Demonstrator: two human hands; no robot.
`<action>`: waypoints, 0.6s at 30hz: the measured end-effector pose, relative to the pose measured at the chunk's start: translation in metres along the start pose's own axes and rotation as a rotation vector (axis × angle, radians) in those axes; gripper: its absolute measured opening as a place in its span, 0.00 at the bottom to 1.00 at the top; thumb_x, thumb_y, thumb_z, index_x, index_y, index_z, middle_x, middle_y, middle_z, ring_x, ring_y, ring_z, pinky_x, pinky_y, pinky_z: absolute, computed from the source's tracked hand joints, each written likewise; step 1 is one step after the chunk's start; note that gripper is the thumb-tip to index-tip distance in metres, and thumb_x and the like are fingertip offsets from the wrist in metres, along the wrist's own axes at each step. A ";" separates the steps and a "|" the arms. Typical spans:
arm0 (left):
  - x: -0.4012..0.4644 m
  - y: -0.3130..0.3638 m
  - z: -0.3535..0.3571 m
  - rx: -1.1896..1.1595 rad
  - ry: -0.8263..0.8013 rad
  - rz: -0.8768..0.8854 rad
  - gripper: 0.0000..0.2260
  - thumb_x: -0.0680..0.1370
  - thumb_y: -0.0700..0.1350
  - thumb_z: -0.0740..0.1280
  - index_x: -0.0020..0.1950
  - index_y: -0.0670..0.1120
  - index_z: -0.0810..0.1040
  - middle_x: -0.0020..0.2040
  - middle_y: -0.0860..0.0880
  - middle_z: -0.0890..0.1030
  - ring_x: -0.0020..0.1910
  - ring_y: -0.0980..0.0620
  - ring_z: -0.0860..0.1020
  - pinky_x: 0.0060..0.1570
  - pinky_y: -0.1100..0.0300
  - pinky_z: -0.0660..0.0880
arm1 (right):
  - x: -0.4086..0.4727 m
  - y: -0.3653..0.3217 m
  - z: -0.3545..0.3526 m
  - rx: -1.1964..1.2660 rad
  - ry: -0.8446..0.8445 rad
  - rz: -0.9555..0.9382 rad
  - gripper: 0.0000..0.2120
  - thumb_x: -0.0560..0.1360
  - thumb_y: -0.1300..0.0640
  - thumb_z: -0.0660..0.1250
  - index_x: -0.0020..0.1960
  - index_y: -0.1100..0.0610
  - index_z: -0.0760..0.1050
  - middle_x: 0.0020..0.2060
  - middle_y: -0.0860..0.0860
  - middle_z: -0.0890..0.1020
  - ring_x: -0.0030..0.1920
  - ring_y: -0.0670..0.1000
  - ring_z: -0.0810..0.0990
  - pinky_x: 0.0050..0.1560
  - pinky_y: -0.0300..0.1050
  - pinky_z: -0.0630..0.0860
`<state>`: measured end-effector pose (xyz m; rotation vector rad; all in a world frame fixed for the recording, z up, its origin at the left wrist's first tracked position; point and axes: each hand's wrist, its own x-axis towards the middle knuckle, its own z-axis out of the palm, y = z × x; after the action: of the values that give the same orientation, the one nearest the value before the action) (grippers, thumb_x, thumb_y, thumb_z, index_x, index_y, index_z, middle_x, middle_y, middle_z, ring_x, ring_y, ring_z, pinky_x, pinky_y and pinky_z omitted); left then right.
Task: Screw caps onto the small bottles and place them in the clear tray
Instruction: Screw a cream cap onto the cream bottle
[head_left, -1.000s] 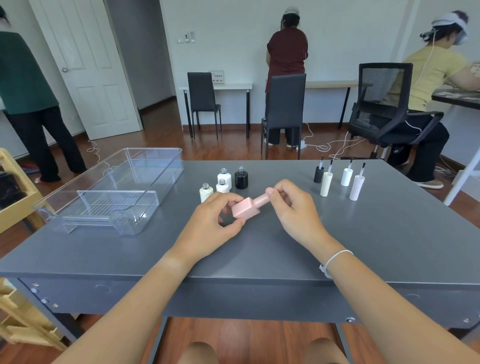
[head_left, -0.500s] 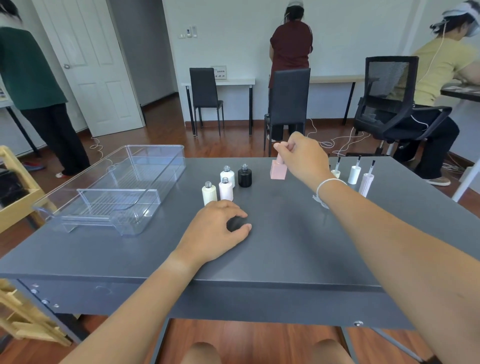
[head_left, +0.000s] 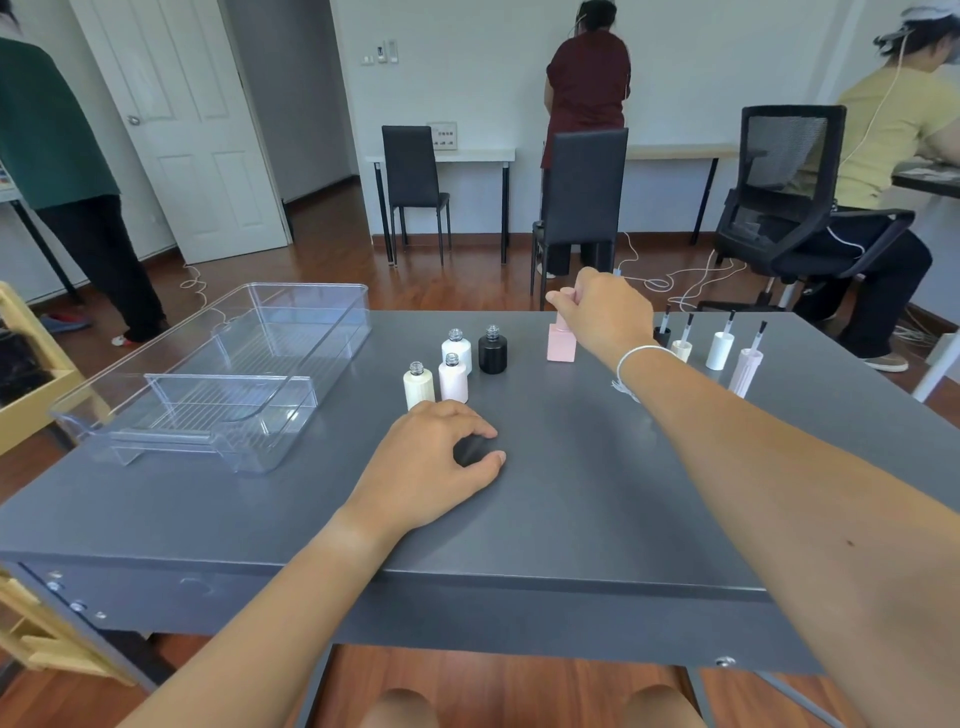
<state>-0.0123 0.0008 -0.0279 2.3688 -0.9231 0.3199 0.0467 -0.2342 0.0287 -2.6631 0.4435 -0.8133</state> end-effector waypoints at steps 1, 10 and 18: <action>0.000 0.000 0.000 0.000 -0.001 0.000 0.12 0.71 0.55 0.68 0.52 0.53 0.81 0.50 0.61 0.76 0.54 0.59 0.72 0.51 0.68 0.64 | 0.000 0.000 0.001 0.004 -0.001 -0.001 0.13 0.76 0.46 0.59 0.41 0.55 0.66 0.37 0.49 0.73 0.38 0.54 0.71 0.38 0.44 0.64; 0.000 -0.001 0.000 -0.016 0.000 -0.001 0.11 0.71 0.55 0.68 0.51 0.53 0.81 0.48 0.63 0.74 0.52 0.61 0.70 0.51 0.67 0.64 | -0.011 -0.001 -0.002 0.055 0.065 0.051 0.18 0.75 0.41 0.56 0.44 0.57 0.67 0.34 0.51 0.74 0.36 0.55 0.72 0.36 0.45 0.65; 0.001 -0.002 -0.001 -0.098 0.005 -0.040 0.09 0.72 0.52 0.68 0.50 0.54 0.81 0.48 0.62 0.76 0.49 0.62 0.72 0.47 0.76 0.64 | -0.072 0.006 -0.015 0.297 0.084 0.071 0.18 0.74 0.39 0.57 0.44 0.54 0.71 0.37 0.48 0.76 0.39 0.52 0.74 0.33 0.42 0.67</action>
<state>-0.0105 0.0018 -0.0277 2.2929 -0.8679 0.2597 -0.0197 -0.2151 0.0032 -2.3352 0.4008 -0.8963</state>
